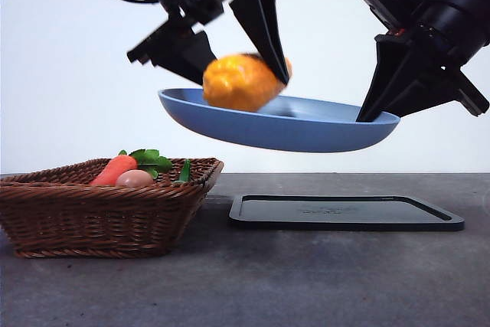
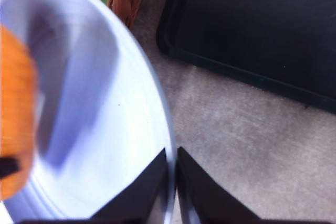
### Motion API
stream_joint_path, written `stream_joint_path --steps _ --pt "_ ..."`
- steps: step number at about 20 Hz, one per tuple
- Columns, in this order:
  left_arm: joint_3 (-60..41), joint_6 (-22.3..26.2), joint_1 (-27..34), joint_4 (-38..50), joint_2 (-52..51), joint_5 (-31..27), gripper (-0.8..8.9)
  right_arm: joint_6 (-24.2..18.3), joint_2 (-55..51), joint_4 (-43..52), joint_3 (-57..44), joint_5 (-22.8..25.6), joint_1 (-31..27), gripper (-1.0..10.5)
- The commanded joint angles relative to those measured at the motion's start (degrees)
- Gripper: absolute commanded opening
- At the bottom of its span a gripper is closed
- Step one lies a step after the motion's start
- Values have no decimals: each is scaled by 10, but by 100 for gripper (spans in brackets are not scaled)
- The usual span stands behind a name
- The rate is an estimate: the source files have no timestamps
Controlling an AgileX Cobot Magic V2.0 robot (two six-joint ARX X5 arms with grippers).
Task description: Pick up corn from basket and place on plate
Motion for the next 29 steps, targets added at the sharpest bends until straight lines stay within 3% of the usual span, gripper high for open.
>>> stream_joint_path --steps 1,3,7,13,23,29 --pt "11 14 -7 6 26 -1 221 5 6 6 12 -4 3 1" --pt "11 16 -9 5 32 -1 239 3 6 6 12 -4 3 1" --pt "11 27 -12 10 32 -2 369 3 6 6 12 -3 3 1" --pt "16 27 -12 8 17 8 369 0 6 3 12 11 3 1" --pt "62 44 -4 -7 -108 5 369 -3 9 12 12 31 -3 1" --pt "63 46 -4 -16 -203 5 368 -1 15 31 20 31 -60 1"
